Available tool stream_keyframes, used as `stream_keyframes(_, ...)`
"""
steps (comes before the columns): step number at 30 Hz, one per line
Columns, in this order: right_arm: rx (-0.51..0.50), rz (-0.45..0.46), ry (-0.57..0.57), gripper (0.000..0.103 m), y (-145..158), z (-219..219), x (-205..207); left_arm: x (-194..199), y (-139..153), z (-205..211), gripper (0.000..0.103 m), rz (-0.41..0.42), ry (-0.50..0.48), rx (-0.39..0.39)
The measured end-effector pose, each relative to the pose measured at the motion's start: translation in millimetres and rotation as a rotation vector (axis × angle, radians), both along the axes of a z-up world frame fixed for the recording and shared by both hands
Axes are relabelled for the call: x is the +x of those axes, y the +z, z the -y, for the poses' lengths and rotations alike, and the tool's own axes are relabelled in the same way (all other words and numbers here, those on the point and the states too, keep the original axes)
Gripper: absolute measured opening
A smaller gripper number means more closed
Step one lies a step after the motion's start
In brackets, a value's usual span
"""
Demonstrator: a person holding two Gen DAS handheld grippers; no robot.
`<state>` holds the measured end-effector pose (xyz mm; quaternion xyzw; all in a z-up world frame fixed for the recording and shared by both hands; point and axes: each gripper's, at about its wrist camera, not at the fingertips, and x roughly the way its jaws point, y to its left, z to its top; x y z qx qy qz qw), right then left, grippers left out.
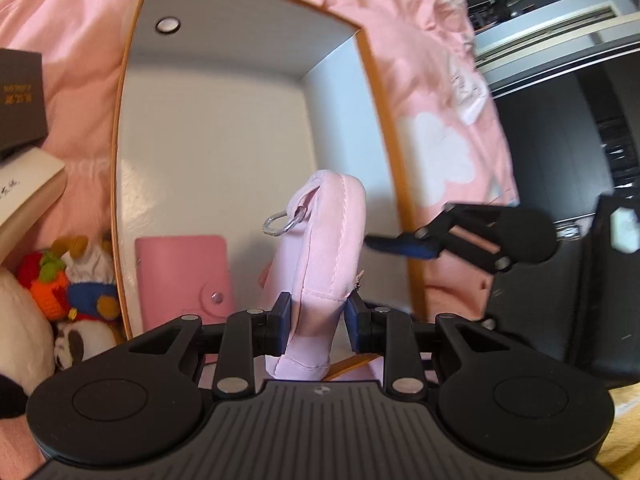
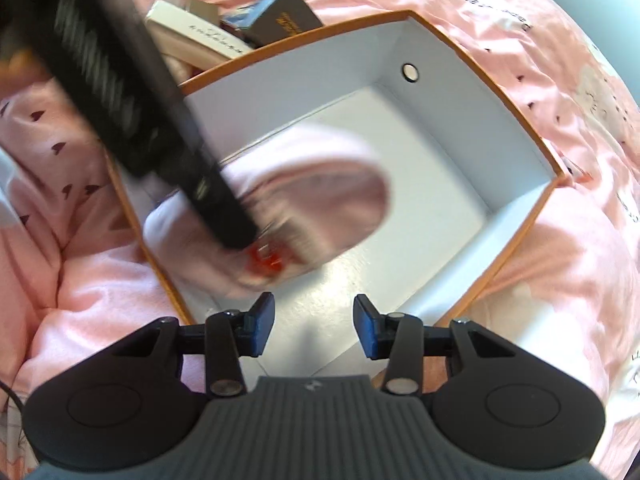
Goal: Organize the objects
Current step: 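Lower the pink backpack into the orange box and open the left gripper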
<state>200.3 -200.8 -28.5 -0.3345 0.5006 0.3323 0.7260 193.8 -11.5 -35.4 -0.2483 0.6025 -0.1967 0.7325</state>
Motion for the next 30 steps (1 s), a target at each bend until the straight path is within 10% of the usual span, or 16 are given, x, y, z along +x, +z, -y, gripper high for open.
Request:
stream_keyframes(14, 0.190, -0.073, -0.129, 0.045, -12.1, 11.2, -5.6, -1.7, -14.1, 11.9, 0.038, -0.050, 0.021, 0.197)
stream_keyframes(21, 0.277, -0.180, -0.250, 0.046, -25.2, 10.7, 8.0, -15.9, 20.3, 7.4, 0.050, 0.124, -0.006, 0.347)
stream_keyframes(25, 0.329, -0.238, -0.299, 0.047, -34.5, 7.1, 11.2, -28.0, 40.0, -10.8, 0.050, 0.217, 0.026, 0.298)
stream_keyframes(30, 0.311, -0.244, -0.331, 0.076, -45.4, -4.7, 9.4, -45.0, 53.9, -35.5, 0.050, 0.313, 0.106, 0.293)
